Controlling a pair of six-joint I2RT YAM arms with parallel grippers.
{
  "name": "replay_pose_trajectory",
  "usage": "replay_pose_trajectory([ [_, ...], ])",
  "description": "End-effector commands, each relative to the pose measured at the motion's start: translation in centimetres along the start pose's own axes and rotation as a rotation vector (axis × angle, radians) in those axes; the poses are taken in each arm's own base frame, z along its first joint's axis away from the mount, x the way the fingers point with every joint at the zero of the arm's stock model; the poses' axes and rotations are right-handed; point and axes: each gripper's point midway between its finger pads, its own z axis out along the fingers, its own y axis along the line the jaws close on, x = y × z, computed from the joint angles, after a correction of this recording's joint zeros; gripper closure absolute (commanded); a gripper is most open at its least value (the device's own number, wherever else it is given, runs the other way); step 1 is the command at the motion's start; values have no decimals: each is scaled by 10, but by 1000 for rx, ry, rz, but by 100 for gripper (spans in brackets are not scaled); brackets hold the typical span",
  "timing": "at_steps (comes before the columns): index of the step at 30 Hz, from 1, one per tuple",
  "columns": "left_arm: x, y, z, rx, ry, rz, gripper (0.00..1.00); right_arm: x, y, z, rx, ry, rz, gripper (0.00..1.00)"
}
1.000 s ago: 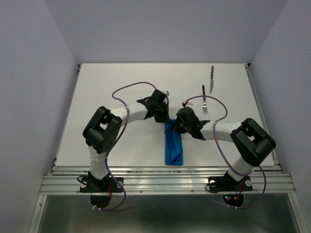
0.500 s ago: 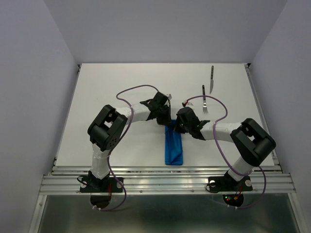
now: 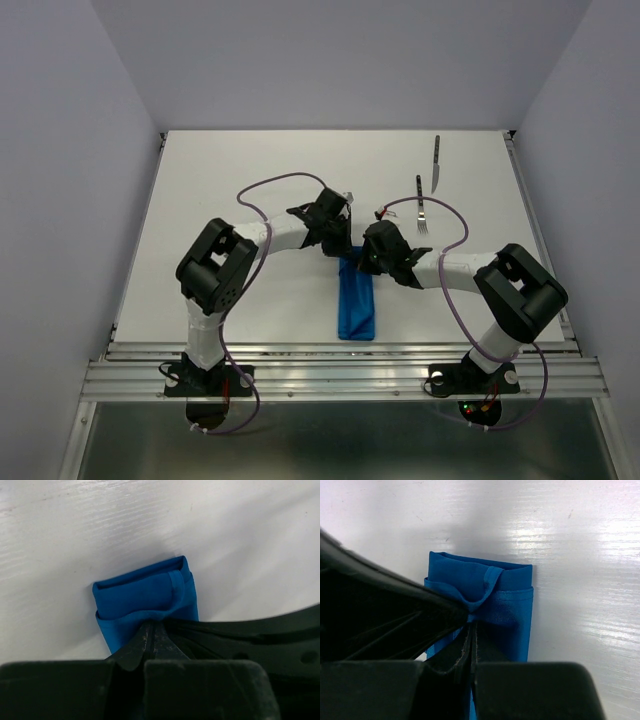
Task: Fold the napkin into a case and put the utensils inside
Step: Grasp the top corner of the smaller rectangle folded napkin from the folded napkin.
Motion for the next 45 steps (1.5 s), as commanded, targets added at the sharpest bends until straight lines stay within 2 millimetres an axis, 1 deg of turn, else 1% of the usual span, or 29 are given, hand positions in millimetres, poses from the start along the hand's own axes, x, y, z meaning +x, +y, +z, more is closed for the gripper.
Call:
replay_pose_trajectory([
  [1,-22,-31,-48,34,-94,43,100,-3,-5,0,30,-8,-10,99],
  [5,-28,-42,-67,52,-116,55,100,-4,-5,1,31,-8,-16,99],
  [8,-28,-44,-72,58,-119,61,100,-7,-2,2,31,-11,-20,99],
  [12,-26,-38,-75,40,-124,57,100,-9,0,4,27,-11,-24,99],
  [13,-22,-35,-74,32,-119,55,100,-9,0,5,28,-12,-32,99],
  [15,-22,-32,-77,30,-130,51,100,-8,0,7,29,-8,-43,99],
  [16,-18,-26,-75,18,-122,36,100,-8,0,9,28,-7,-52,99],
  [18,-18,-21,-78,15,-136,20,100,-10,1,12,29,-8,-63,99],
  [19,-15,-14,-78,5,-132,1,100,-11,1,14,34,-12,-69,99],
  [20,-17,-9,-79,-2,-140,-16,100,-11,1,15,35,-13,-80,99],
  [21,-19,-8,-83,-1,-158,-23,100,-13,2,16,34,-16,-87,99],
  [22,-14,-1,-83,-13,-153,-37,100,-16,4,18,32,-20,-92,99],
  [23,-19,1,-88,-13,-175,-55,100,-18,5,19,31,-22,-107,99],
  [25,-15,11,-88,-29,-175,-76,100,-19,6,23,34,-21,-125,99],
  [26,-15,13,-89,-32,-177,-85,100,-24,10,25,26,-28,-143,99],
  [28,-10,19,-87,-45,-165,-95,100,-24,13,27,22,-16,-164,99],
  [29,-8,19,-87,-45,-159,-96,100,-29,17,26,14,-23,-167,99],
  [31,-2,22,-85,-46,-147,-104,100,-32,21,22,5,-25,-169,98],
  [33,1,22,-85,-36,-146,-112,100,-37,25,11,-9,-34,-168,92],
  [34,5,25,-84,-37,-138,-115,100,-44,29,1,-22,-49,-159,88],
  [35,7,25,-83,-33,-135,-117,100,-40,25,1,-13,-39,-162,86],
  [36,9,24,-82,-25,-129,-118,100,-41,26,-9,-26,-47,-159,85],
  [38,17,27,-79,-22,-112,-124,100,-42,26,-18,-35,-51,-152,82],
  [39,19,27,-78,-21,-107,-121,100,-41,24,-26,-35,-46,-149,81],
  [40,25,30,-75,-24,-95,-124,100,-39,22,-30,-29,-38,-146,80],
  [41,29,27,-74,-15,-86,-119,100,-33,21,-34,-23,-24,-145,78],
  [43,36,26,-71,-3,-67,-116,100,-26,22,-44,-28,-15,-149,77],
  [44,40,24,-69,1,-59,-113,100,-18,26,-48,-36,-6,-155,72],
  [45,43,23,-68,4,-53,-111,100,-15,27,-50,-32,-2,-163,71],
])
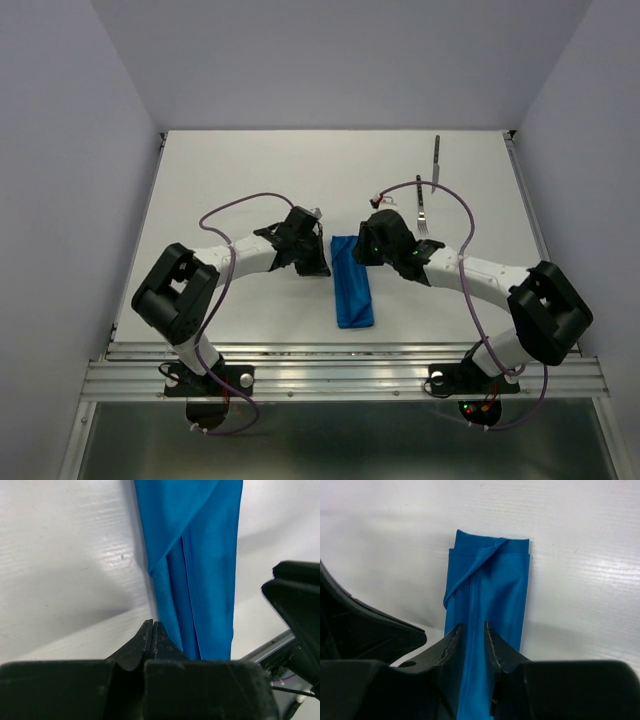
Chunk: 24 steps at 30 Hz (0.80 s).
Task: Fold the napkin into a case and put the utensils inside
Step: Grasp the top corner of the smaller rectangle folded napkin from the folded napkin.
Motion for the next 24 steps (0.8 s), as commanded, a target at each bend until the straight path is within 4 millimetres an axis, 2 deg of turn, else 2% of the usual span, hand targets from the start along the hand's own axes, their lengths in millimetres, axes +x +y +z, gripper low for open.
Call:
replay_pose_trajectory([
  [1,8,-18,-5,72,-3,22,100,26,0,-18,34,52,-29,70],
  [6,26,-18,1,85,39,18,100,55,7,-28,55,108,-76,68],
  [9,32,-18,3,94,53,13,100,64,9,-31,89,111,-114,68],
  [10,36,-18,4,92,63,12,100,74,14,-35,93,128,-149,68],
  [16,46,-15,7,80,86,9,100,96,16,-31,149,149,-212,67],
  [21,48,-13,7,76,88,11,100,100,19,-28,157,149,-222,66],
  [24,52,-4,11,51,96,7,100,101,21,-27,167,149,-229,64],
])
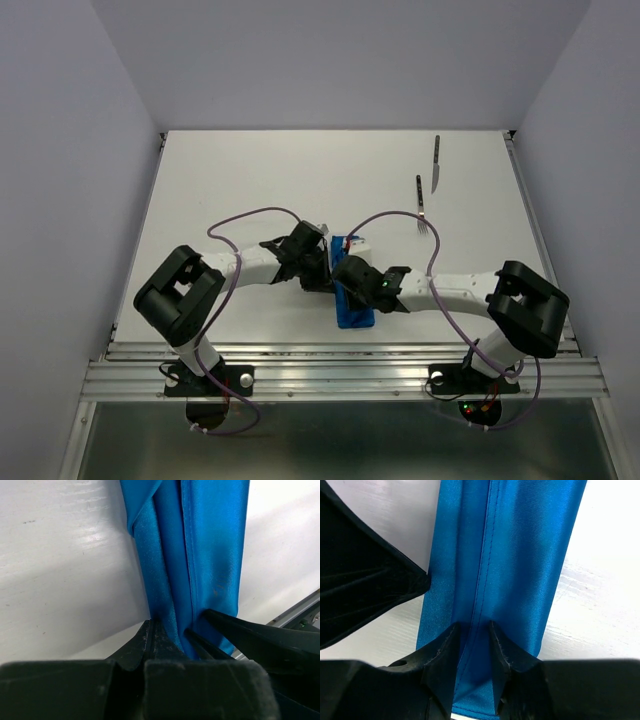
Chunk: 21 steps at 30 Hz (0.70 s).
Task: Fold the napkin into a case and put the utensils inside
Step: Grasp the top corner of the smaller rectangle folded napkin from the folded napkin.
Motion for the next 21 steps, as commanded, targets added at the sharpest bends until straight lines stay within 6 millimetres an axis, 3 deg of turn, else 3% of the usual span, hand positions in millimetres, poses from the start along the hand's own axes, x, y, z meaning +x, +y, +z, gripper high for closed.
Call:
replay_pose_trajectory([
  [1,7,7,3,-12,7,3,100,-19,6,-4,24,-57,22,65],
  [7,10,13,9,-14,3,6,100,-28,12,-10,17,-86,33,64],
  [18,12,9,10,-1,4,11,100,-18,19,-1,22,-60,13,63],
  [21,13,9,10,1,6,10,100,-14,16,4,47,-51,18,67],
])
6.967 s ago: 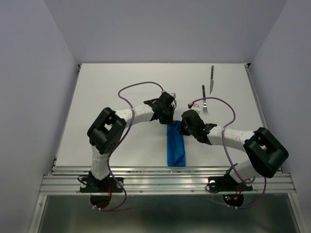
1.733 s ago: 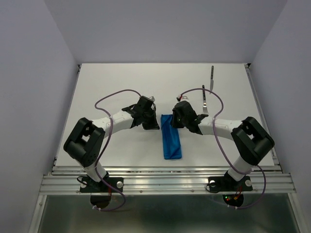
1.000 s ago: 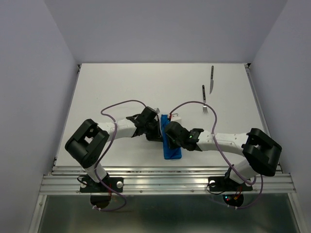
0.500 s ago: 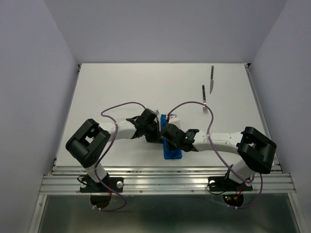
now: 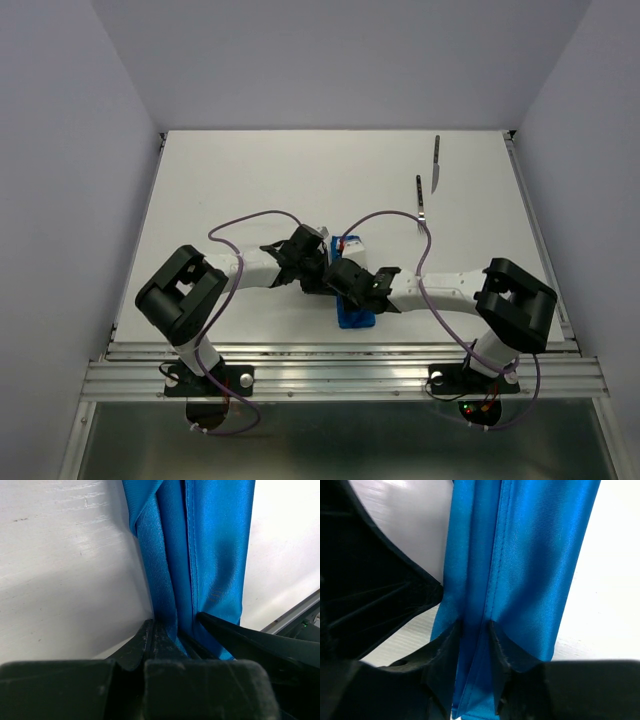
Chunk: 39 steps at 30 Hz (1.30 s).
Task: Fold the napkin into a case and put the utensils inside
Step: Grasp the top corner of the smaller rectangle folded napkin from the folded napkin.
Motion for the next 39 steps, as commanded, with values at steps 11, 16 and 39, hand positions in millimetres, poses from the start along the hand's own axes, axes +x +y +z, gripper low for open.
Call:
replay_pose_trajectory([
  [11,11,6,6,-13,19,8,100,-20,7,-7,7,-66,39,99],
  [16,13,6,8,-9,26,10,100,-29,18,-15,-32,-83,41,99],
  [39,14,7,5,-14,17,4,100,-29,25,-3,-47,-102,64,99],
])
